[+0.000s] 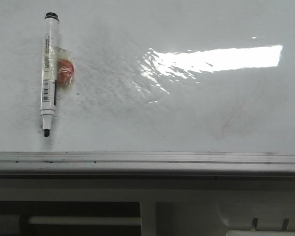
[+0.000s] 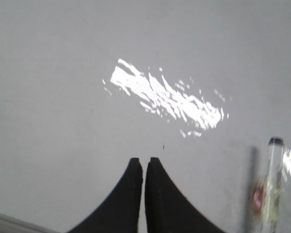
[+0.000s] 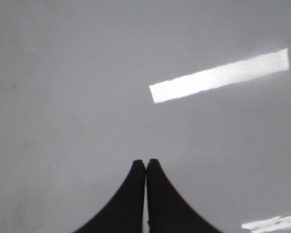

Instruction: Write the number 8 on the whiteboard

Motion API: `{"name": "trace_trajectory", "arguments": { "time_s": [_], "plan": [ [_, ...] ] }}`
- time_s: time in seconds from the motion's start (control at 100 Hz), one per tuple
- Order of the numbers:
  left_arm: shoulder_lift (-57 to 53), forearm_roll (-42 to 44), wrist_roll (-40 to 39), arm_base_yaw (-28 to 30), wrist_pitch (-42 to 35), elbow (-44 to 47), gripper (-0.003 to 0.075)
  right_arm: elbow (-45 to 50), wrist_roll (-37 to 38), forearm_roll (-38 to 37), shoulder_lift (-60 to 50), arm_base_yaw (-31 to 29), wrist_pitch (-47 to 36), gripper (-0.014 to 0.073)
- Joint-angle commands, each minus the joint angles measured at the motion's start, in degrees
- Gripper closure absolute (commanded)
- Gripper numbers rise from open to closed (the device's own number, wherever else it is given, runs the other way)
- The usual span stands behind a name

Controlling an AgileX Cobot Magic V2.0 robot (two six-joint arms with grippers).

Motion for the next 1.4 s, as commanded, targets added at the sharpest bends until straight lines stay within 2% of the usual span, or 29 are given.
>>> {"name": "trace_trajectory", "arguments": {
  "time_s": [0.0, 0.05, 0.11, 0.25, 0.35, 0.44, 0.54, 0.6, 0.71, 0.8, 0.9, 1.14, 1.27, 1.39],
  "plan": [
    [-1.5, -8.8, -0.6, 0.1, -6.8, 1.9, 0.0741, -1.2, -0.2, 2.8, -1.3, 0.0, -4.9, 0.0636],
    [-1.5, -13.8, -0.6, 0.1, -7.8, 1.6, 0.0741, -2.9, -0.2, 2.8, -1.2, 0.0, -3.7, 0.0636],
    [-1.0, -14.5, -0.4, 0.1, -5.3, 0.2, 0.0741, -5.6, -0.2, 2.5, -0.1, 0.0, 0.1, 0.0636],
    [6.1, -6.3, 0.0, 0.1, 9.5, -6.6, 0.0740, -14.8, -0.2, -5.4, 6.1, 0.0, 14.8, 0.0636],
    [14.2, -0.4, 0.5, 0.1, 12.5, -13.2, 0.0725, -21.3, -0.2, -10.8, 11.7, 0.0, 20.9, 0.0627],
    [22.2, -0.4, 5.3, 0.1, 13.5, -18.6, 0.0628, -25.7, -0.2, -11.9, 16.6, 0.0, 25.3, 0.0525],
    [30.8, -2.7, 11.0, 0.1, 17.7, -24.8, 0.0443, -29.7, -0.2, -11.9, 20.7, 0.0, 28.7, 0.0356],
    [35.7, -5.5, 15.8, 0.1, 21.9, -28.0, 0.0372, -31.5, -0.2, -11.9, 23.1, 0.0, 29.7, 0.0264],
    [42.4, -14.1, 26.1, -1.1, 25.6, -31.2, 0.0365, -32.9, -0.2, -11.9, 25.2, 0.1, 29.4, 0.0209],
    [46.7, -22.8, 33.6, -4.5, 25.1, -31.7, 0.0365, -33.2, -0.2, -11.9, 25.6, 0.5, 29.0, 0.0209],
    [50.6, -28.2, 35.1, -9.2, 23.2, -31.7, 0.0365, -33.2, -0.2, -11.9, 25.6, 1.6, 29.0, 0.0209],
    [57.9, -30.2, 35.1, -20.4, 12.1, -31.7, 0.0365, -33.2, -0.6, -11.9, 25.6, 2.3, 28.8, 0.0209],
    [61.0, -30.8, 35.1, -23.9, 7.4, -31.7, 0.0366, -33.2, -0.6, -11.9, 25.6, 2.3, 28.4, 0.0209],
    [63.4, -31.1, 35.1, -25.6, 6.6, -31.7, 0.0367, -33.2, -0.6, -11.9, 25.6, 2.3, 28.4, 0.0209]
  ]
}}
